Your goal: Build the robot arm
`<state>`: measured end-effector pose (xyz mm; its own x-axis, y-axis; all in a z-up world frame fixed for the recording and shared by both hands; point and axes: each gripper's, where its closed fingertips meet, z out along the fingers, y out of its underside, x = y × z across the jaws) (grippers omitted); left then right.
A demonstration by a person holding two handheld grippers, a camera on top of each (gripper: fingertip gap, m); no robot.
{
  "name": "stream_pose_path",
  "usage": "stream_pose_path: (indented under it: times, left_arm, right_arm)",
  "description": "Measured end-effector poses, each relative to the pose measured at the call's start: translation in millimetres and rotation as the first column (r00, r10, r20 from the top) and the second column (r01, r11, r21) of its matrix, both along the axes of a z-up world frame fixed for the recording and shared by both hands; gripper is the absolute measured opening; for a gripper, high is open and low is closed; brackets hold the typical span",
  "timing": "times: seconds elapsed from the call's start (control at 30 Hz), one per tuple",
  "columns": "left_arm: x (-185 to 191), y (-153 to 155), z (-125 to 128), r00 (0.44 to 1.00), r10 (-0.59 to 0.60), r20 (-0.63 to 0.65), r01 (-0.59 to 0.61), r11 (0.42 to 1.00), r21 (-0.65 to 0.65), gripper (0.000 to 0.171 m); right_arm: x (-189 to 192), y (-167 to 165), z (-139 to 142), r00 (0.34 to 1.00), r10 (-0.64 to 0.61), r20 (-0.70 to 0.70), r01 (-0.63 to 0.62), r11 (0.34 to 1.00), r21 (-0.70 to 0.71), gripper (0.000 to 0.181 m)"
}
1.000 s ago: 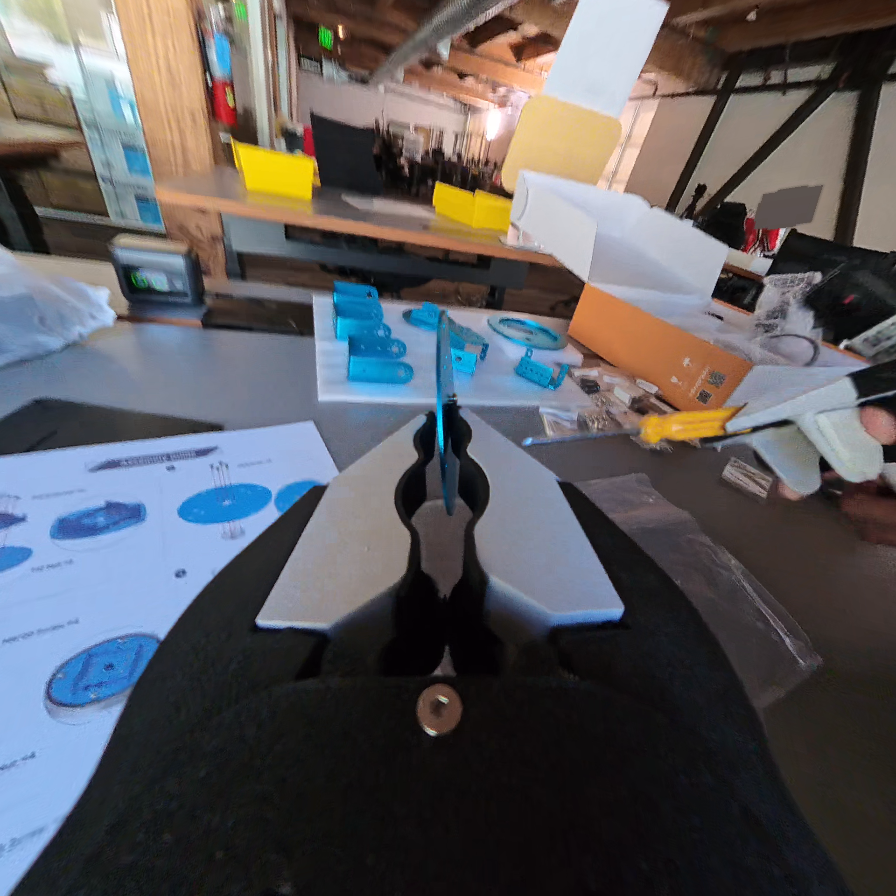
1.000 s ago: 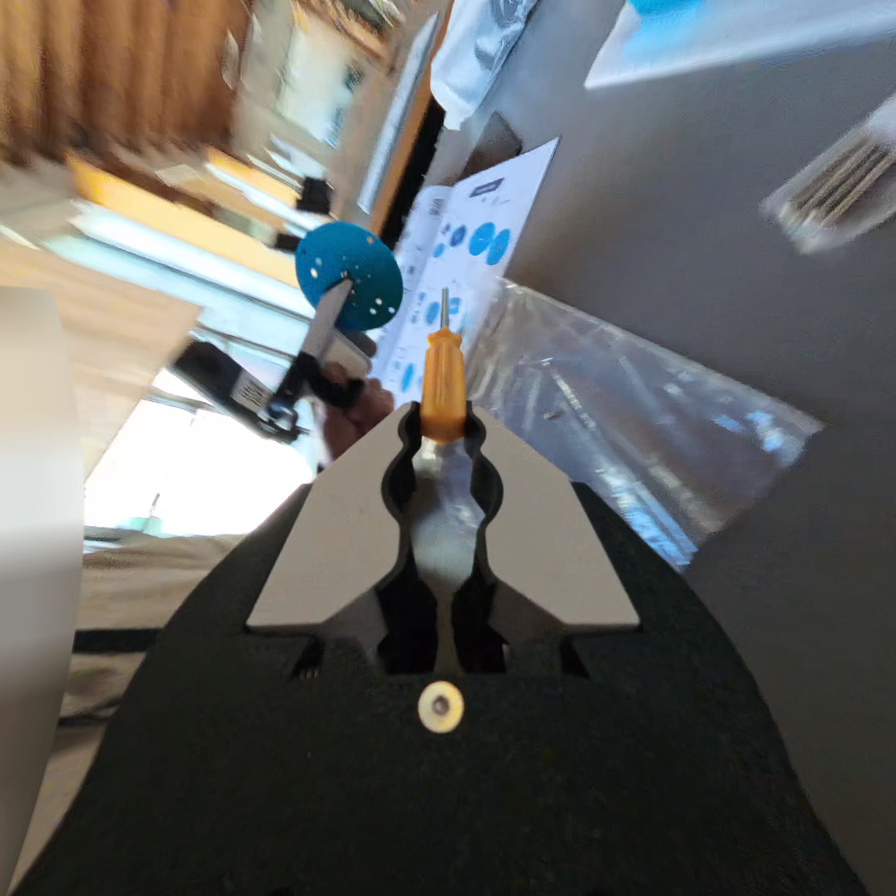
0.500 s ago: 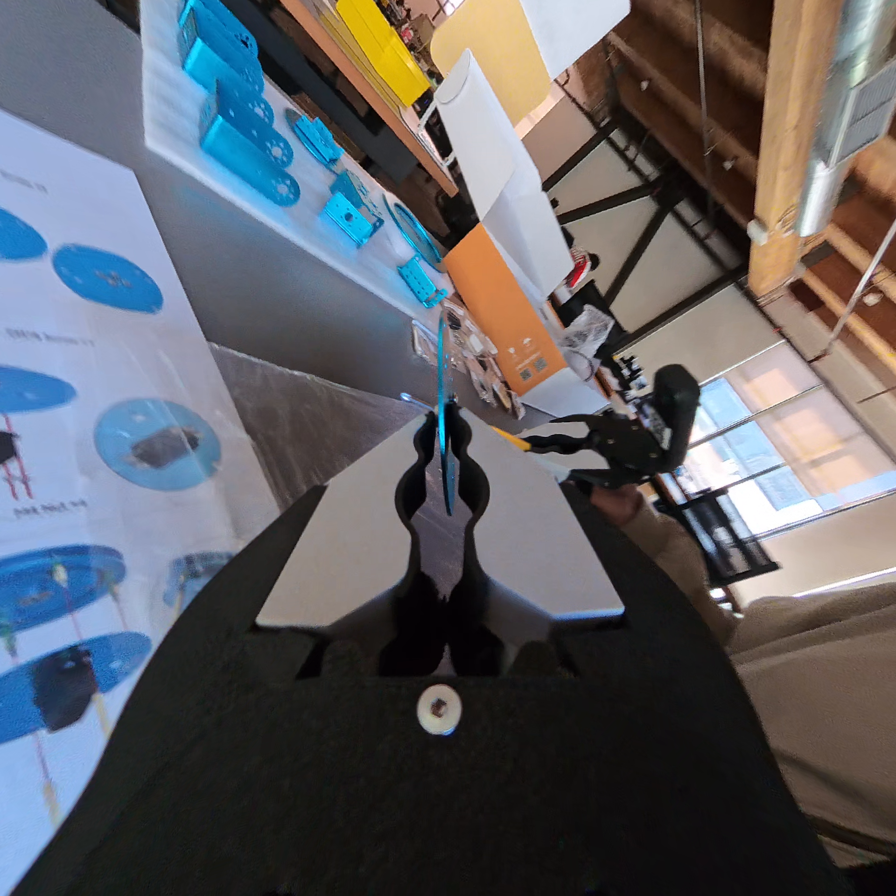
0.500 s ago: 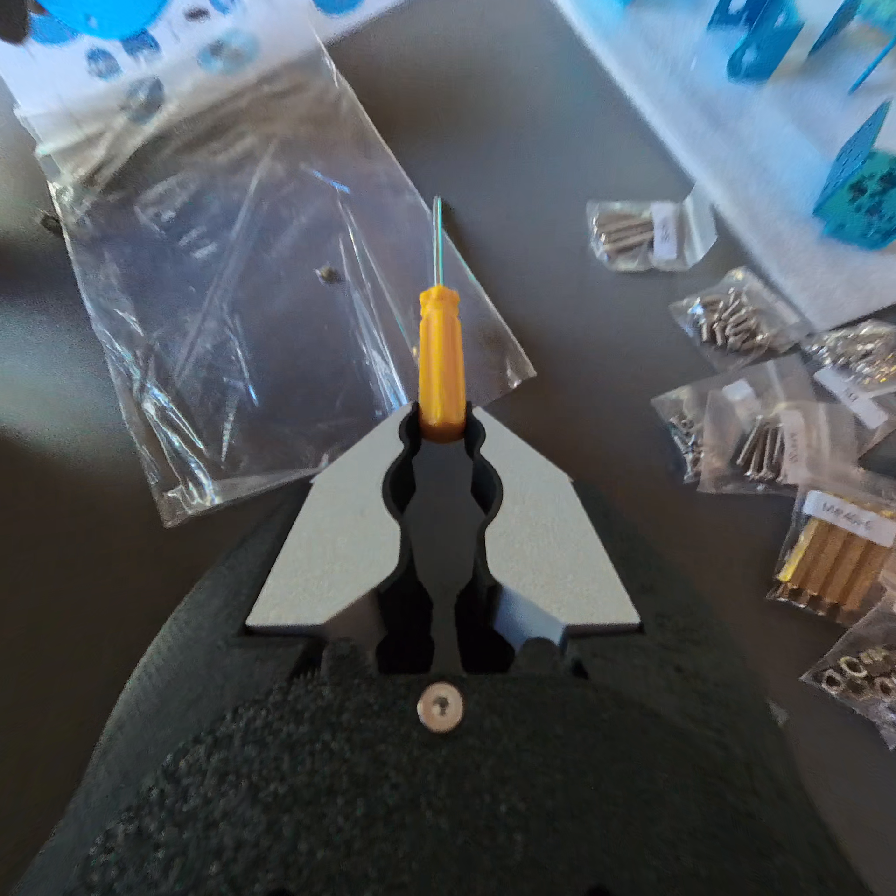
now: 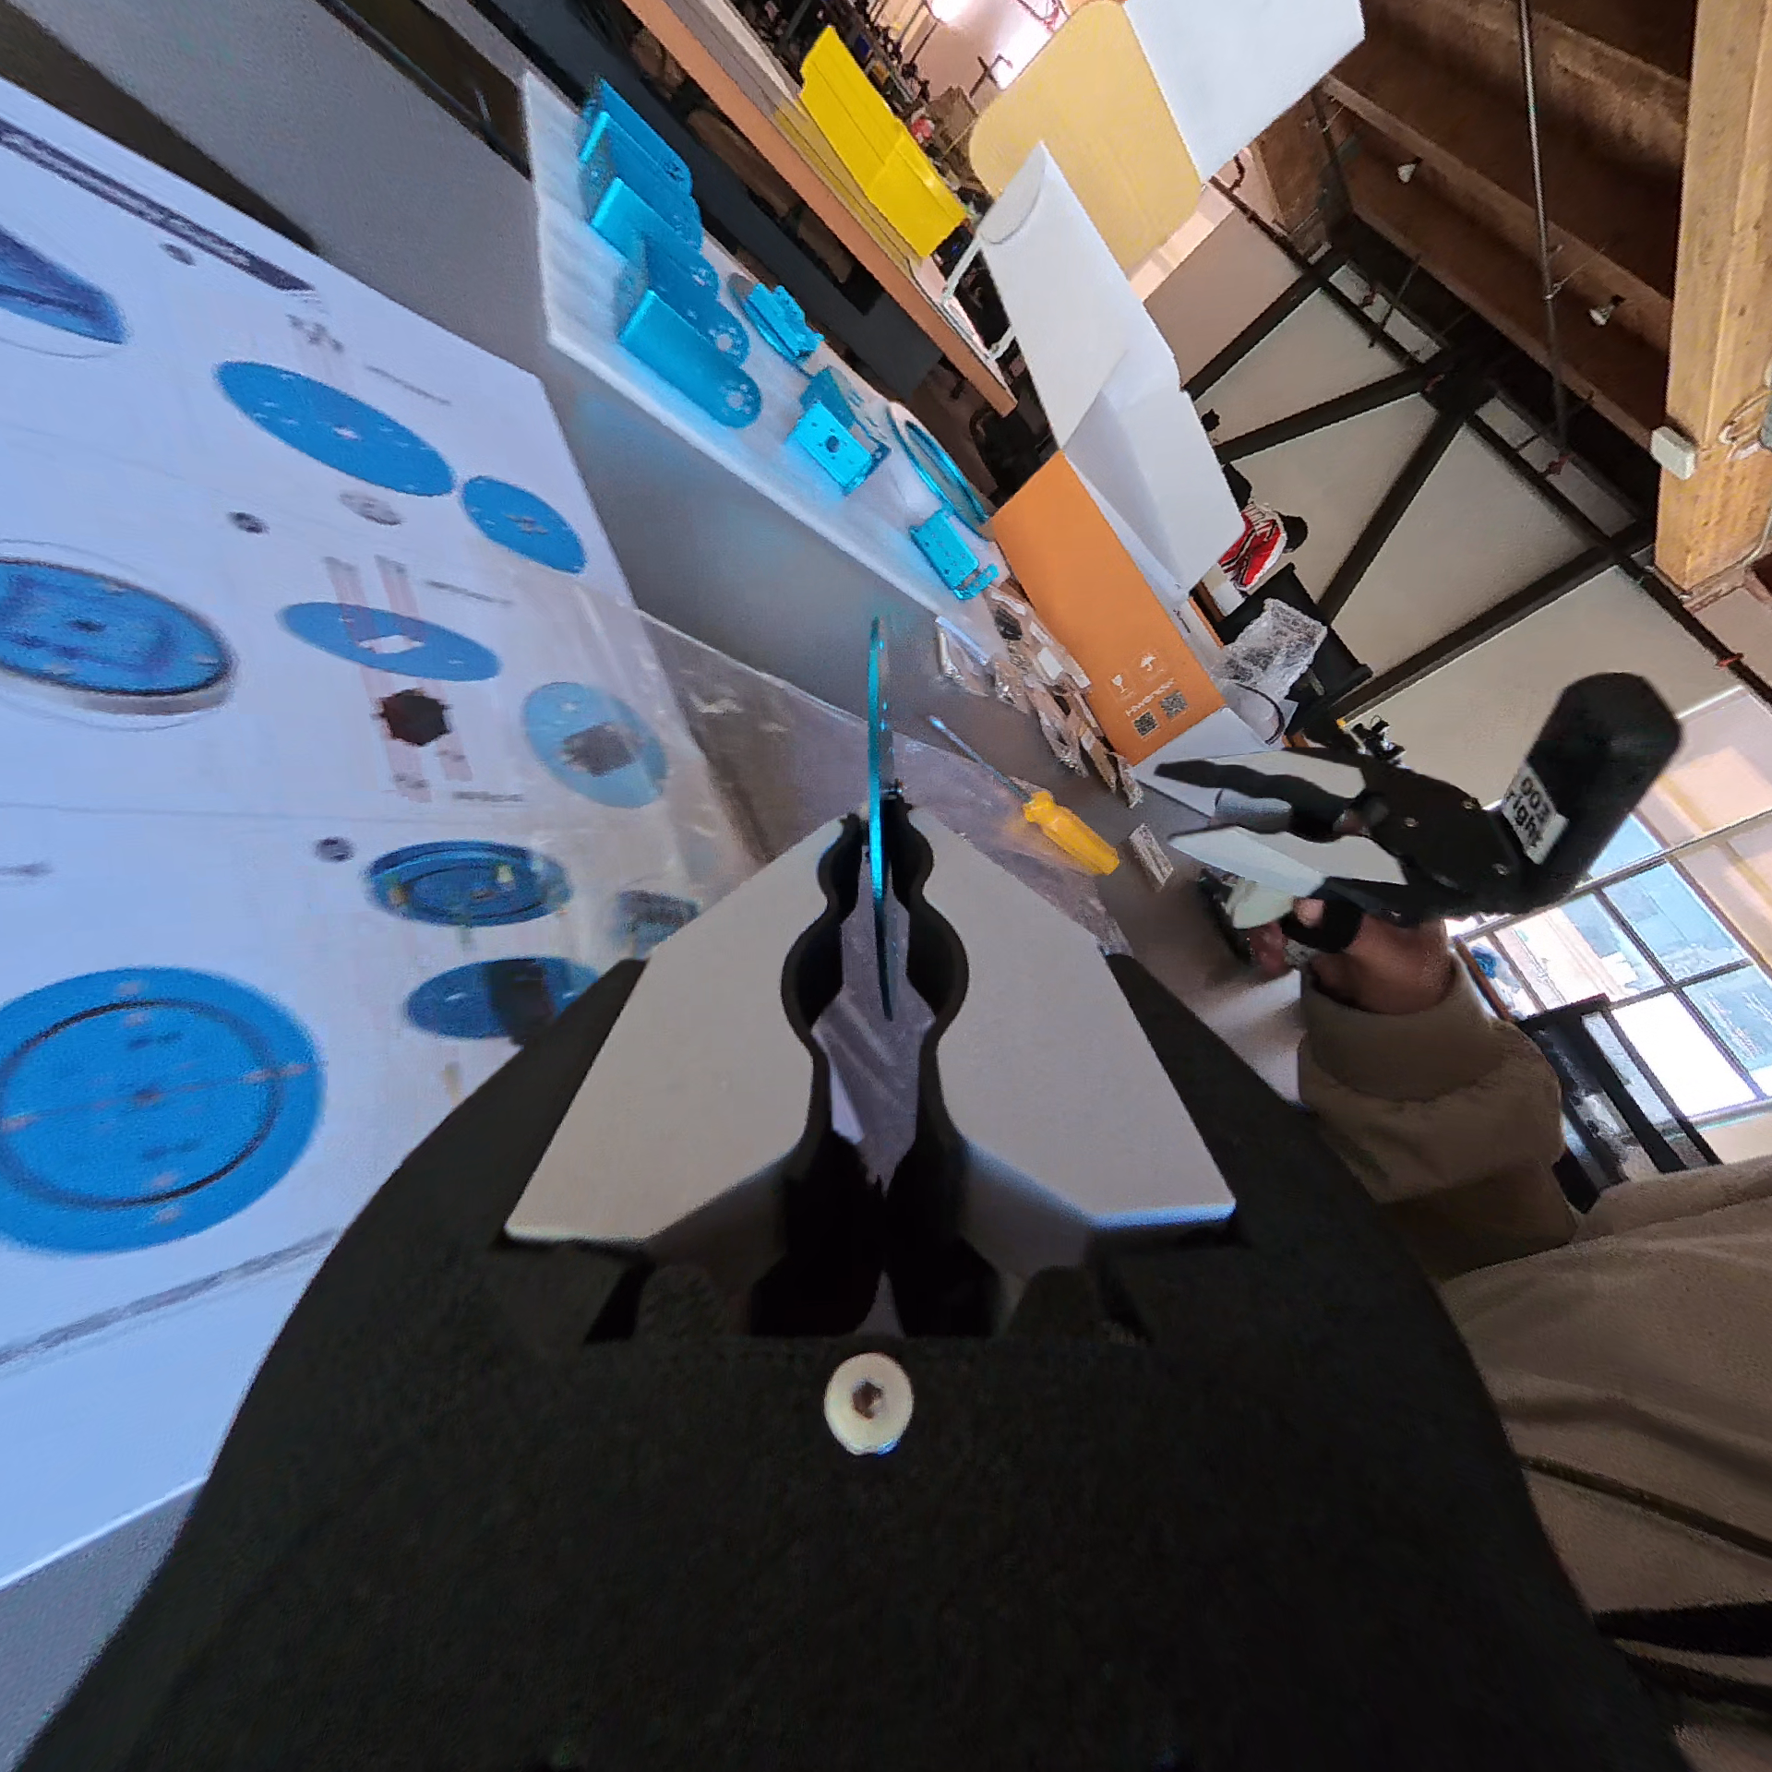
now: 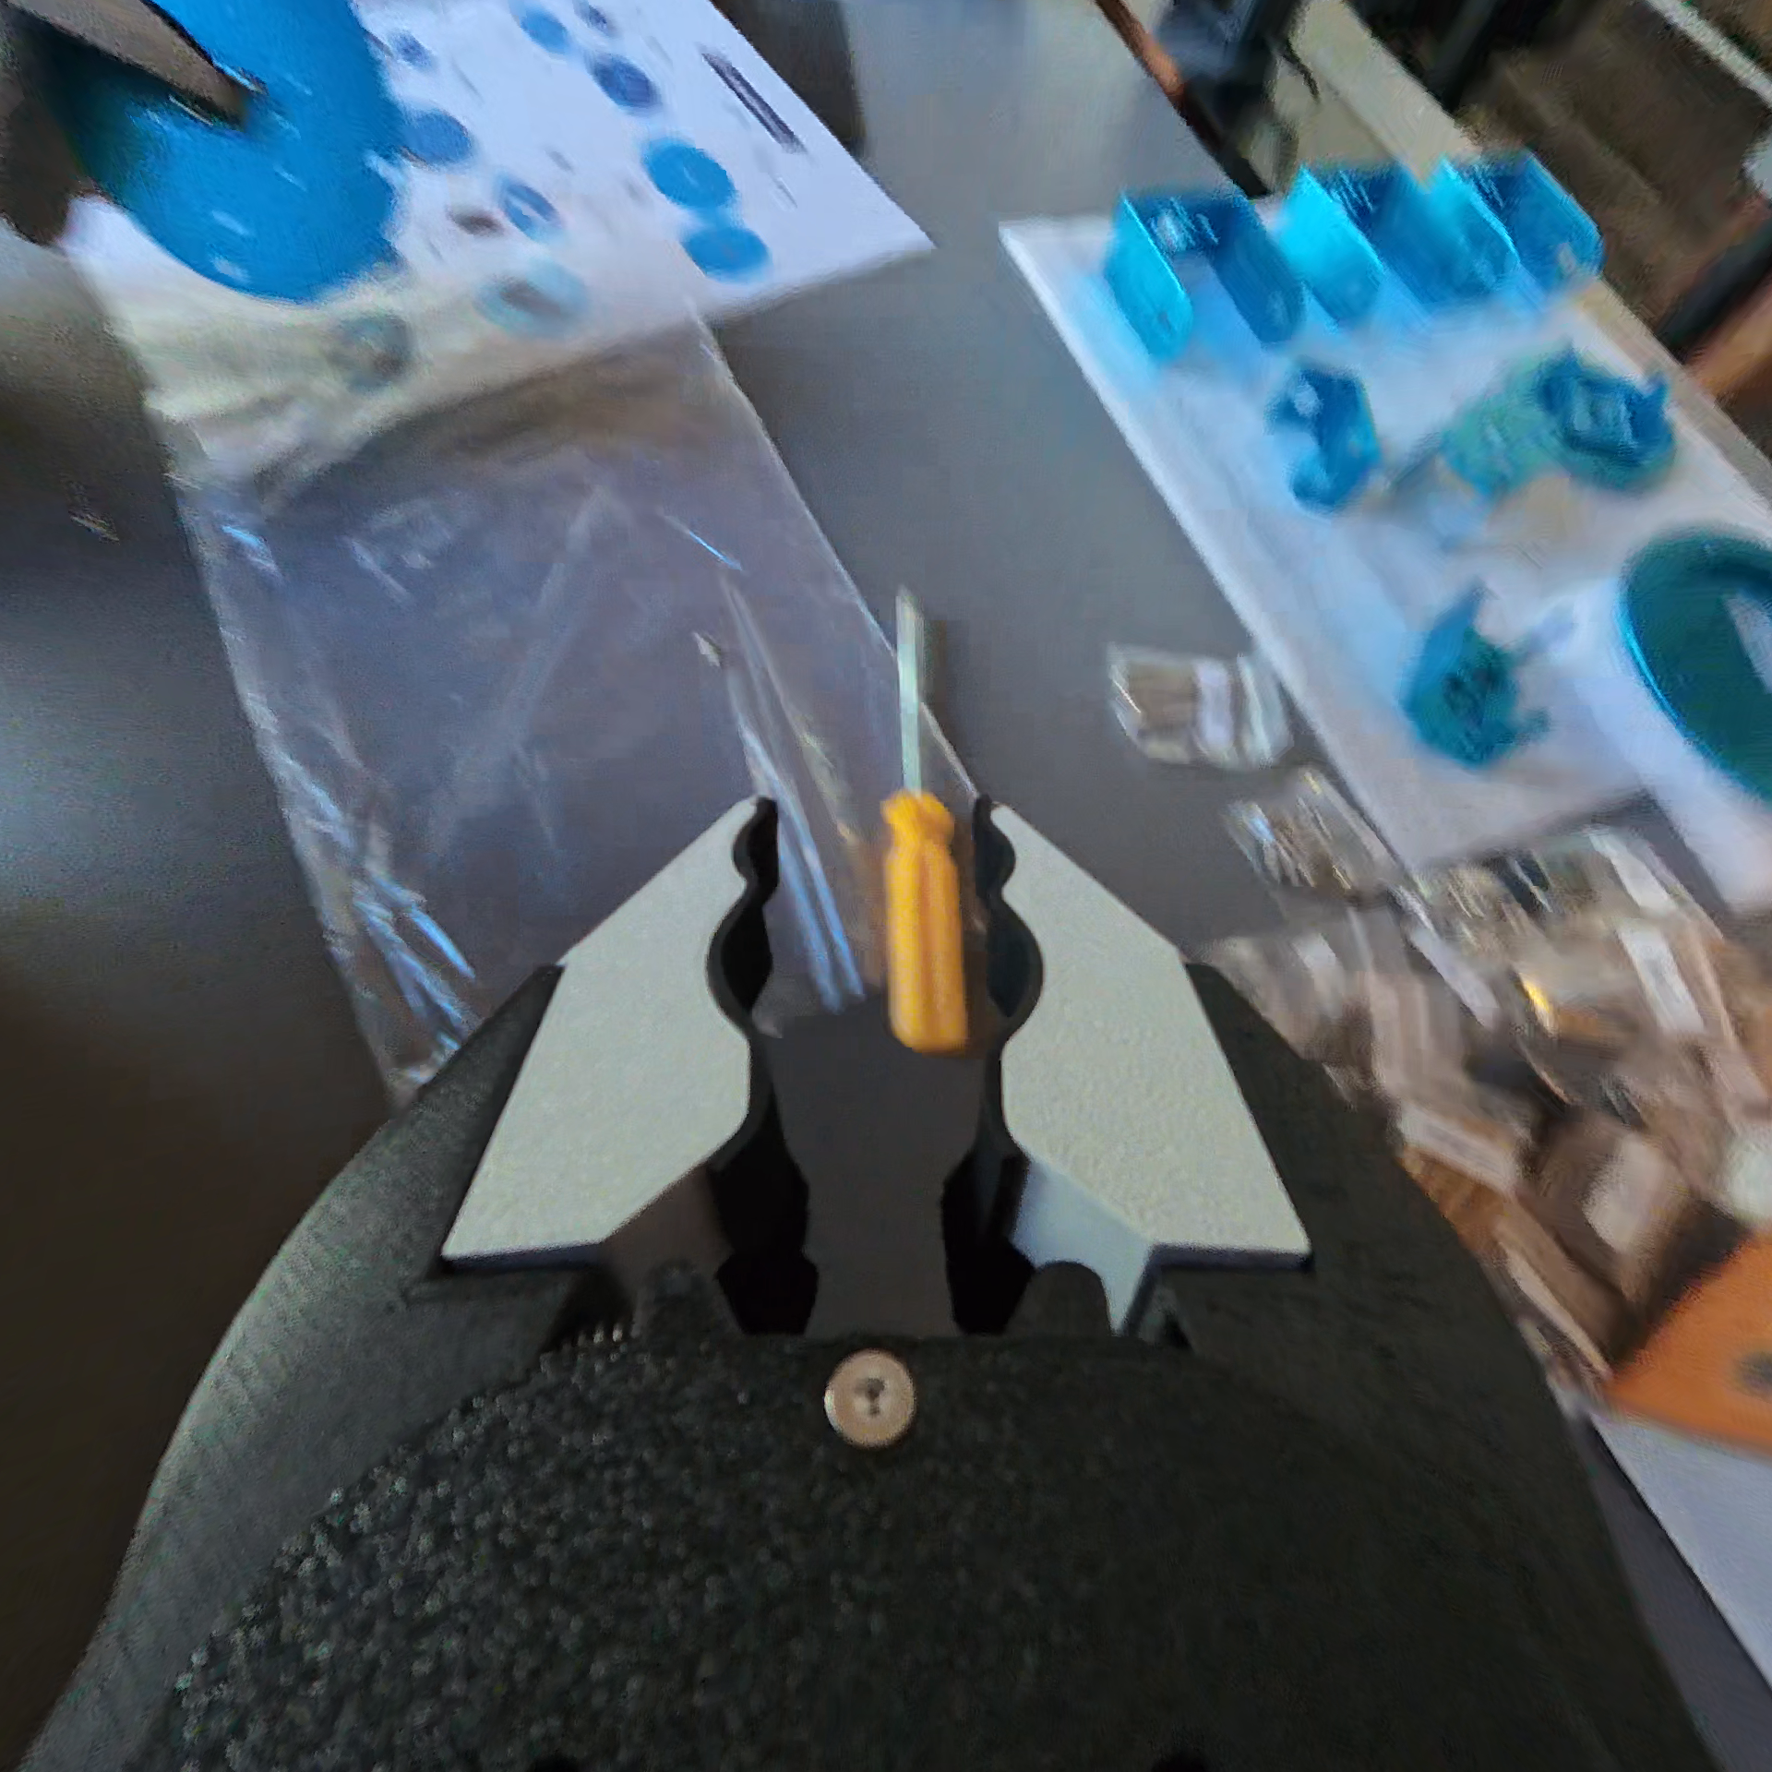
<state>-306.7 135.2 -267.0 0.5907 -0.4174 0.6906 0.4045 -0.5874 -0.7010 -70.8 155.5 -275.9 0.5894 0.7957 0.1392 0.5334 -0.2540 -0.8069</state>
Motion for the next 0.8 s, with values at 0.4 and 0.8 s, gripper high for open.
stream_pose_path:
  times: [0.4,0.8]
  left_arm:
    - [-42.7,-16.8,1.8,0.999,0.005,0.046,-0.006,1.000,0.025,0.005]
    - [-7.8,-4.9,6.1,0.989,-0.138,0.051,0.135,0.989,0.056,0.005]
  right_arm:
    - [-138.2,-67.5,-43.9,0.838,0.491,0.239,-0.441,0.866,-0.236,0.031]
    - [-74.3,-9.2,-58.6,0.908,0.291,0.302,-0.224,0.945,-0.238,0.018]
